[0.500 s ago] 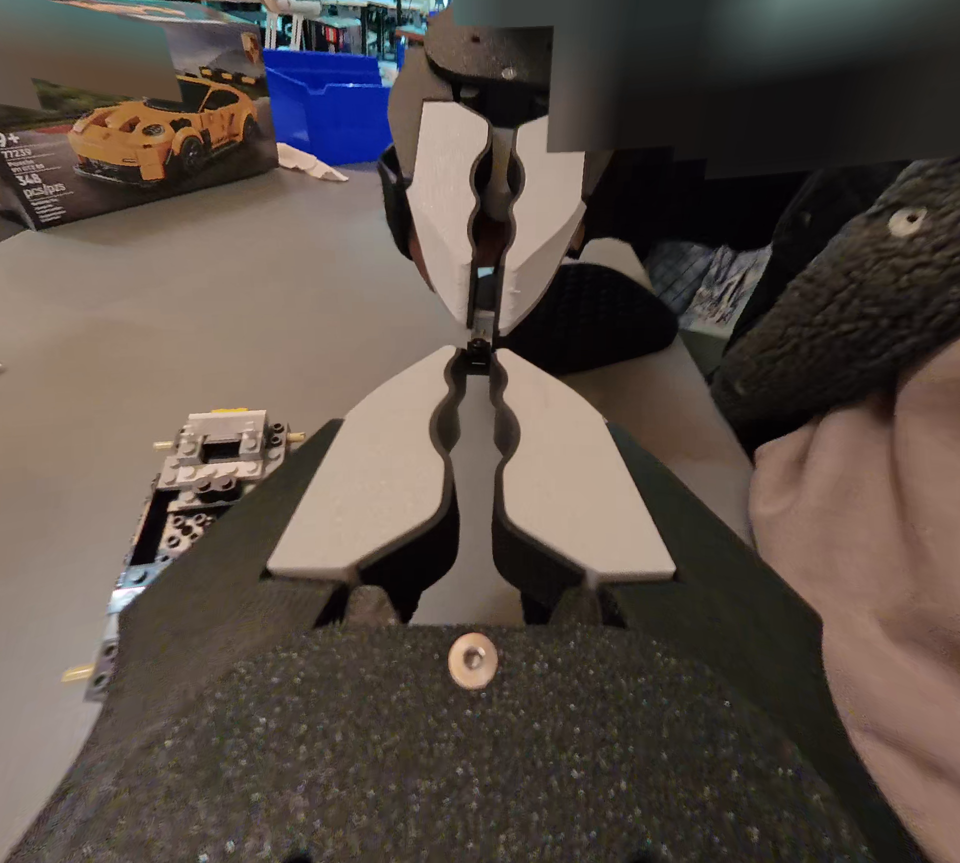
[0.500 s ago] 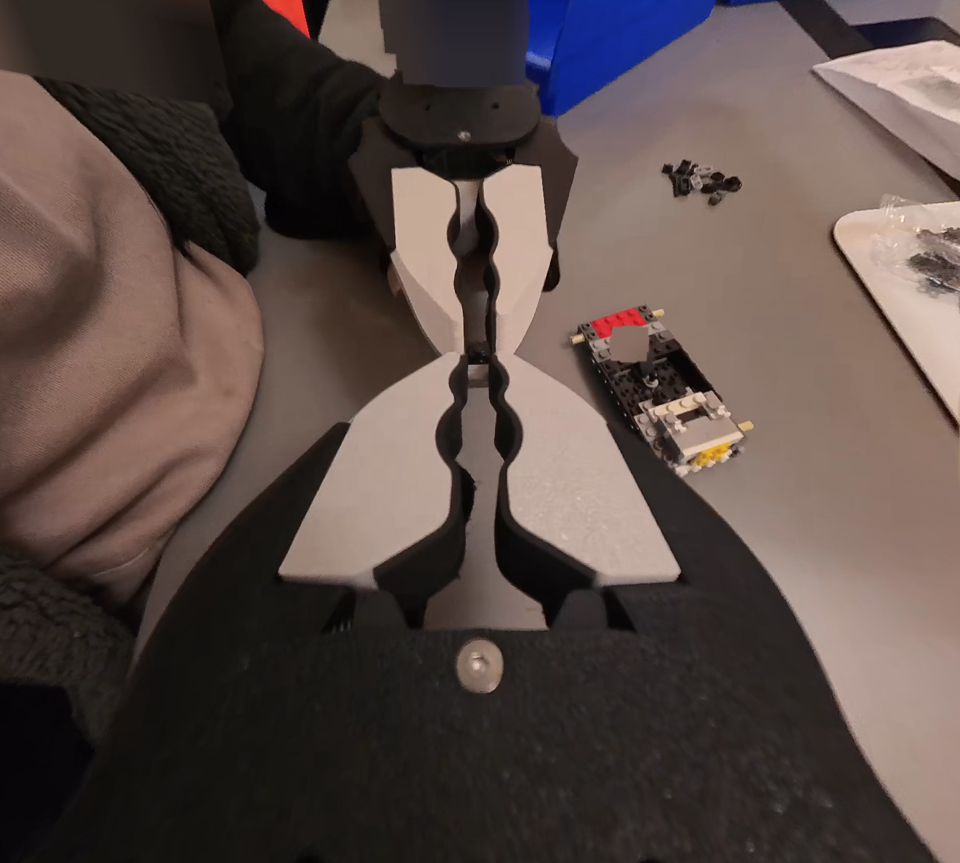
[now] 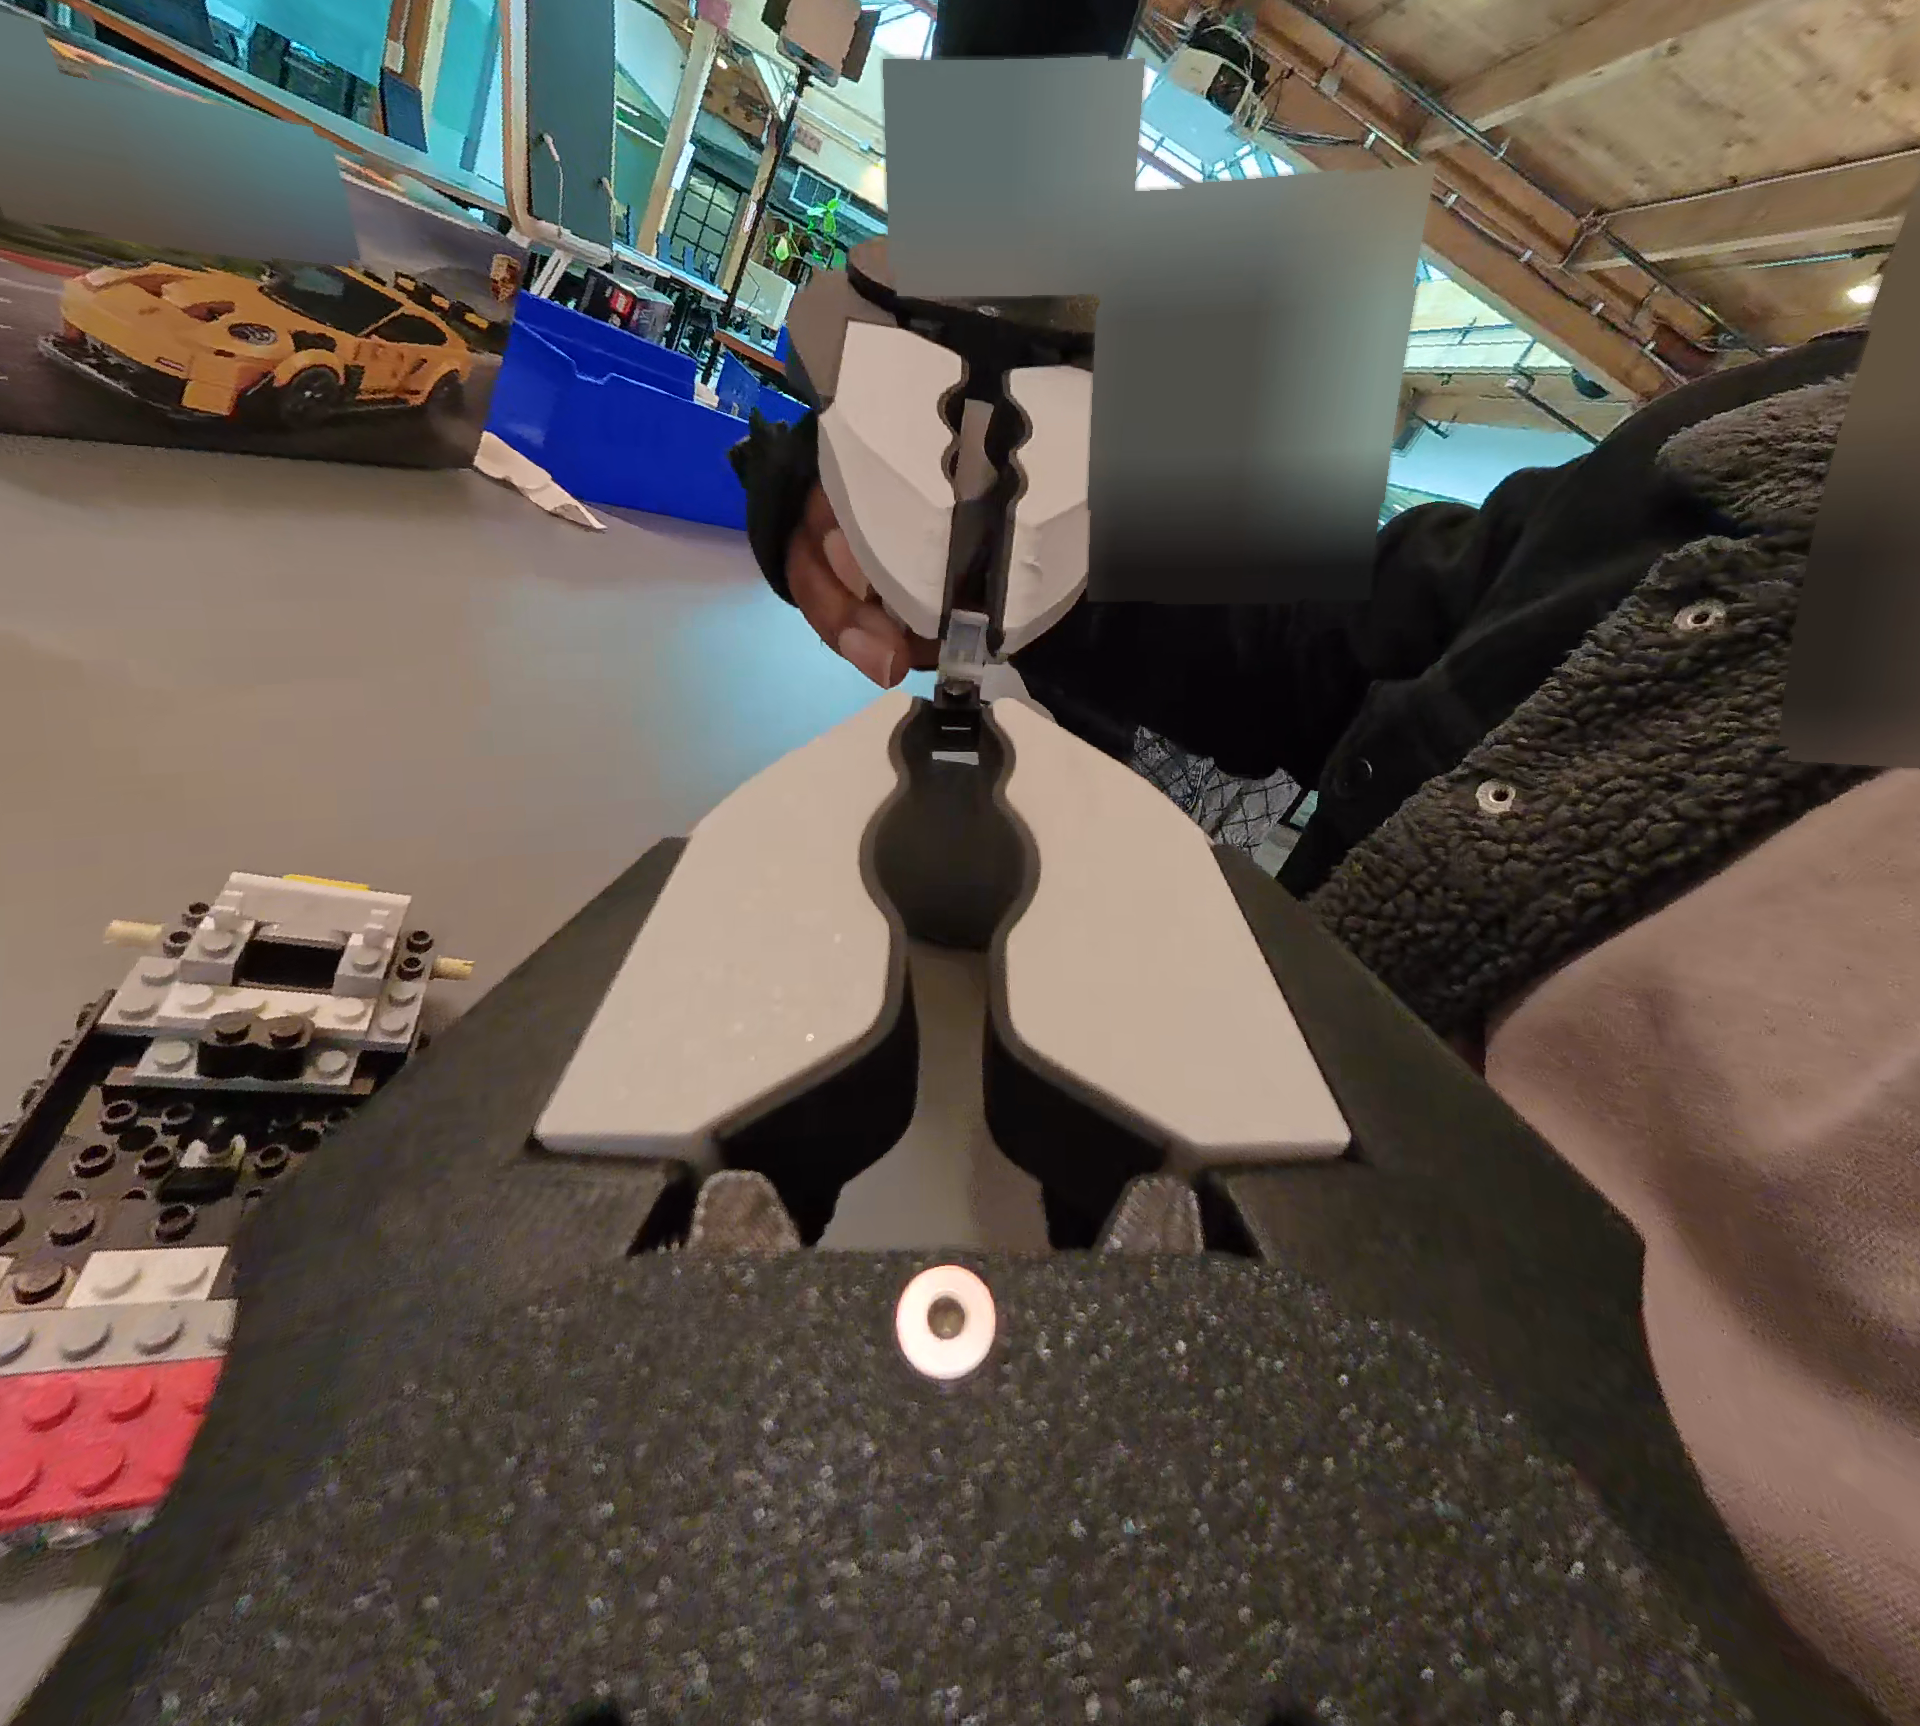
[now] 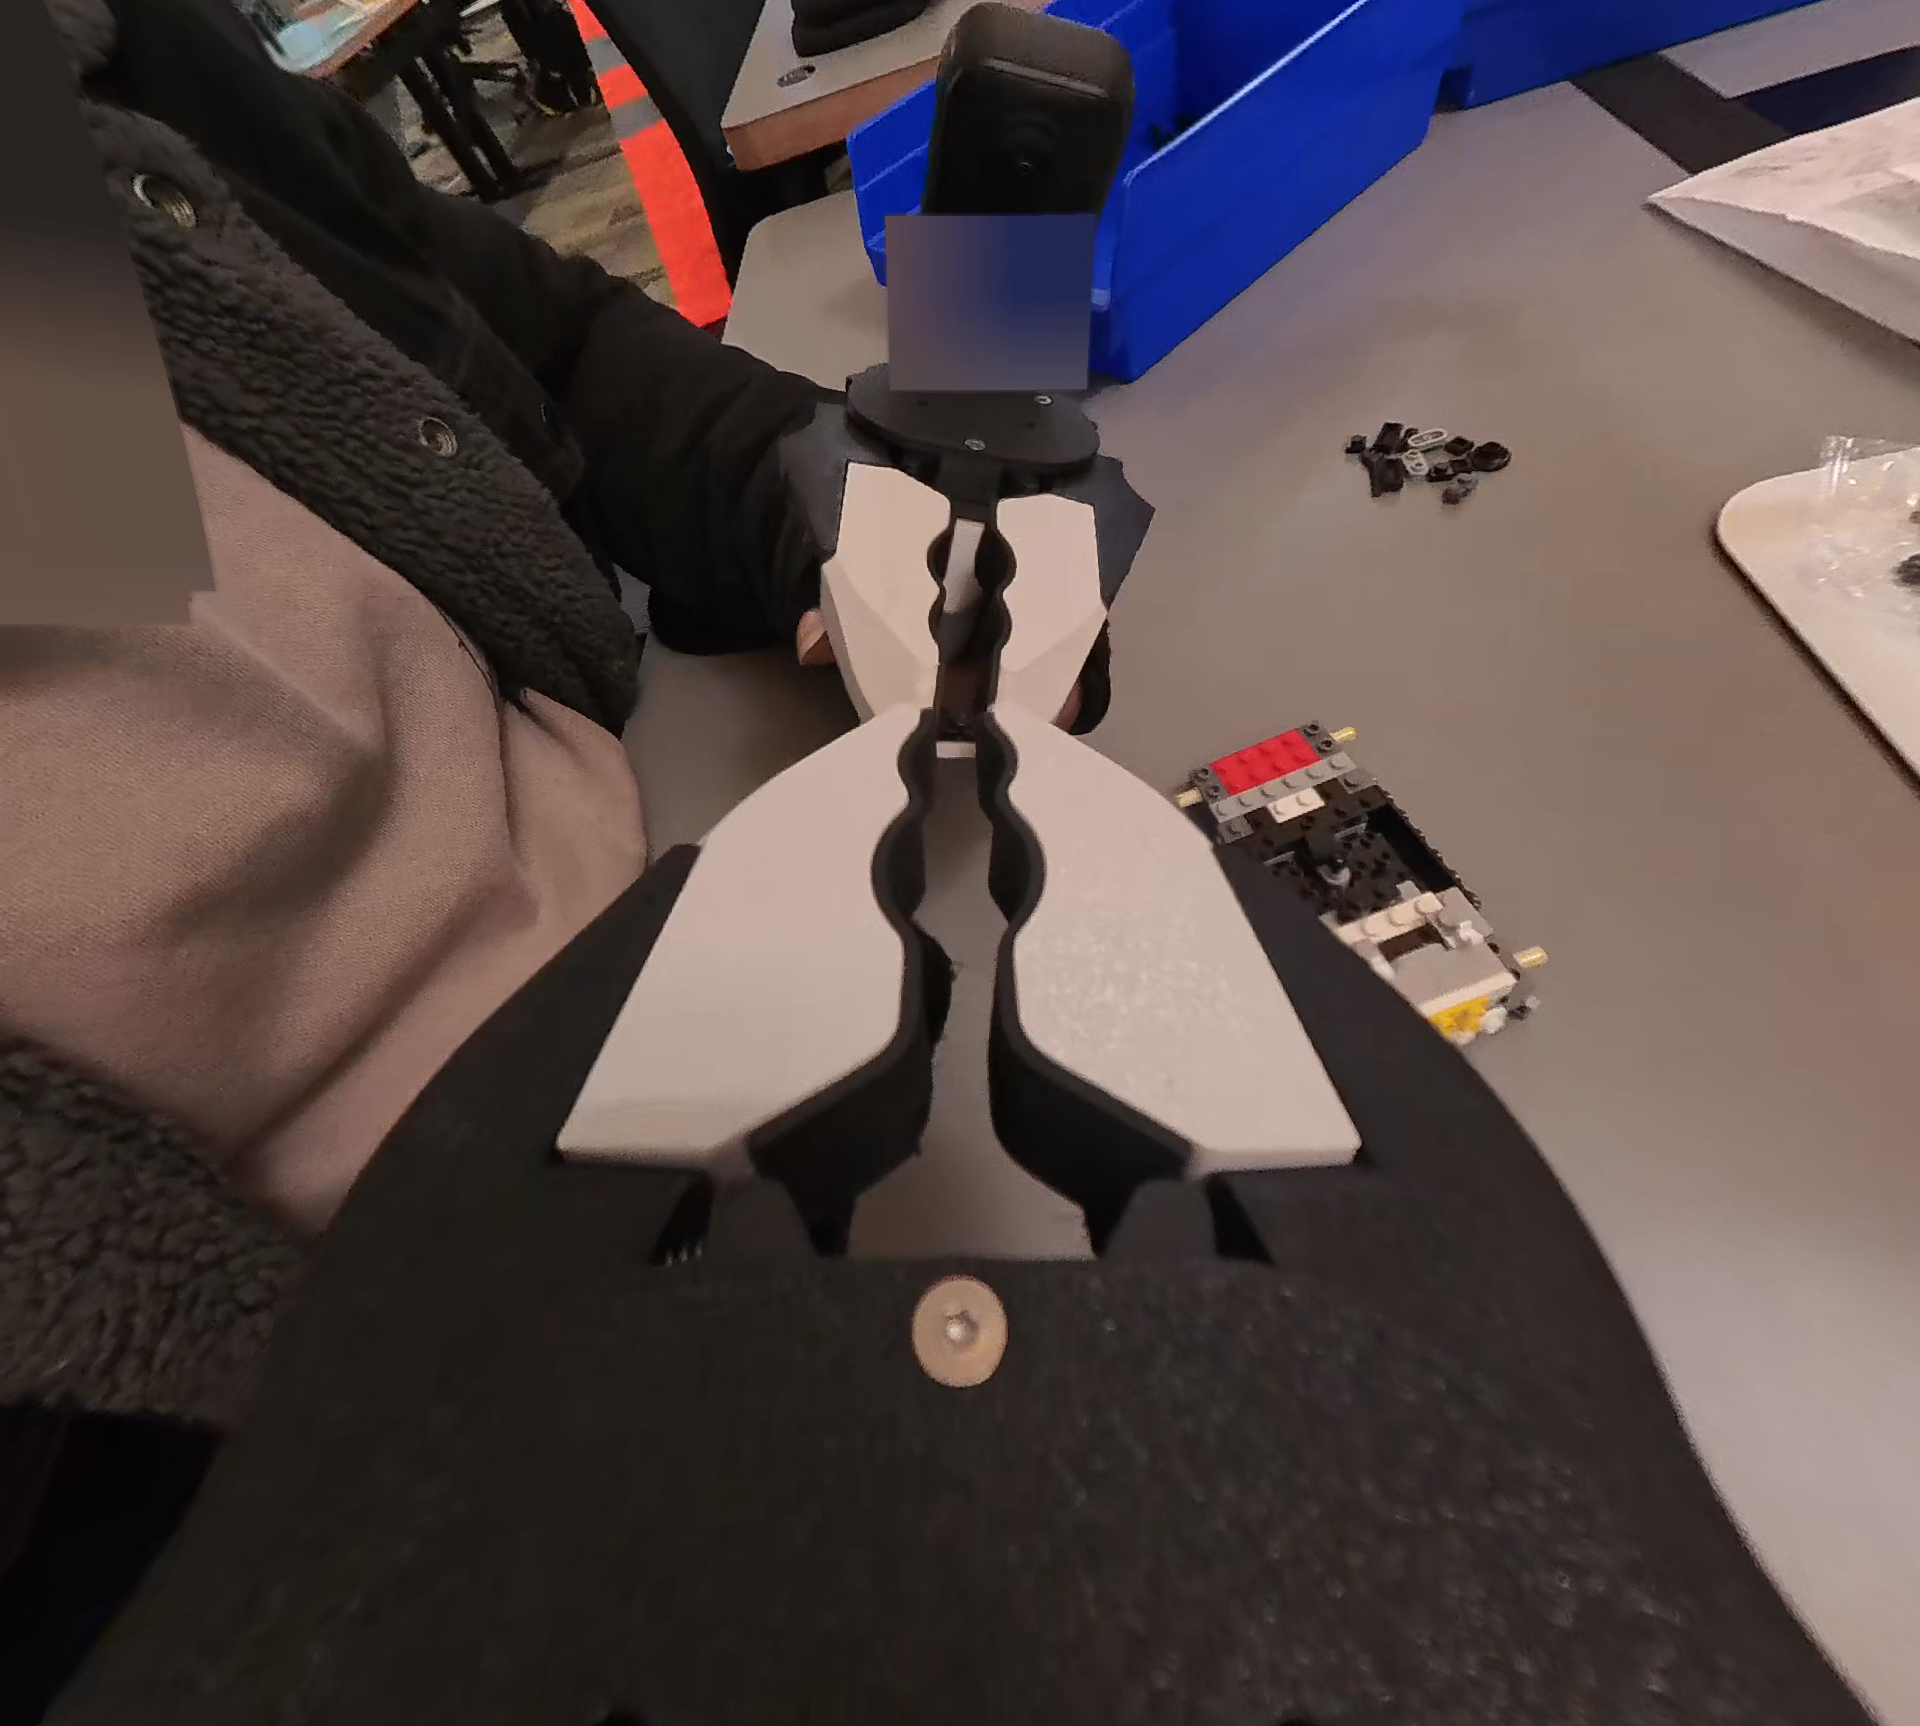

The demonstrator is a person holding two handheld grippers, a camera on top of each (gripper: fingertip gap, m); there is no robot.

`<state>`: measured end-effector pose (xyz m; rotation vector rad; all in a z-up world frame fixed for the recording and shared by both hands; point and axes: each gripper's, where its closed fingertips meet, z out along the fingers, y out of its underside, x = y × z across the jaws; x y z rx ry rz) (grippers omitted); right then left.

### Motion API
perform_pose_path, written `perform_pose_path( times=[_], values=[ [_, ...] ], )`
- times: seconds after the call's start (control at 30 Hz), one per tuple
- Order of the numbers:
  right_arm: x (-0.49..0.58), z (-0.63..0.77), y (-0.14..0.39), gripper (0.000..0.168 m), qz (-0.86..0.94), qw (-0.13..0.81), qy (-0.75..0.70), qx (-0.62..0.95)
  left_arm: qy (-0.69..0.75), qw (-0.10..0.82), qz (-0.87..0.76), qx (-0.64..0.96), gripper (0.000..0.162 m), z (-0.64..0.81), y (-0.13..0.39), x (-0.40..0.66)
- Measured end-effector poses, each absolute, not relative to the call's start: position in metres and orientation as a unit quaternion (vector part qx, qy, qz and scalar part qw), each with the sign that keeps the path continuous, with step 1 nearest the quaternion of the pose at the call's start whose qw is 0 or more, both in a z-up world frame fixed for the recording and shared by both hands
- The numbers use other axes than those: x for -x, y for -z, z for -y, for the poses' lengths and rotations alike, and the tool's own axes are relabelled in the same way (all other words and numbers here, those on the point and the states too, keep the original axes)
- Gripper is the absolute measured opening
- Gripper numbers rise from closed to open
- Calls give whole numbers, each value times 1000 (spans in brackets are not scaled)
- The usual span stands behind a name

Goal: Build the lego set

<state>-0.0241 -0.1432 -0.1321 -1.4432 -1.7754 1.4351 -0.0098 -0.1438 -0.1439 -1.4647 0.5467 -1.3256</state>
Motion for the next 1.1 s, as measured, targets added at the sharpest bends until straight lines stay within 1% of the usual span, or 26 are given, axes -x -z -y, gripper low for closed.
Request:
perform_pose_path(
  times=[0.33, 0.6, 0.73, 0.87, 0.97, 1.1],
  values=[
    [35, 148, 124, 6, 625, 198, -538, 531, 594, 511, -202, 588, 7, 147, 133, 14],
    [34, 148, 127, 6, 616, 180, -546, 538, 602, 493, -204, 594, 7, 149, 136, 13],
    [34, 145, 127, 6, 607, 195, -553, 536, 596, 492, -202, 602, 8, 147, 138, 13],
    [23, 138, 129, 19, 604, 210, -546, 541, 589, 486, -203, 613, 8, 145, 143, 14],
    [12, 138, 140, 20, 607, 218, -532, 548, 590, 481, -210, 614, 8, 147, 144, 11],
    [13, 148, 144, 18, 581, 209, -567, 545, 583, 475, -229, 618, 8, 151, 147, 4]
  ],
)
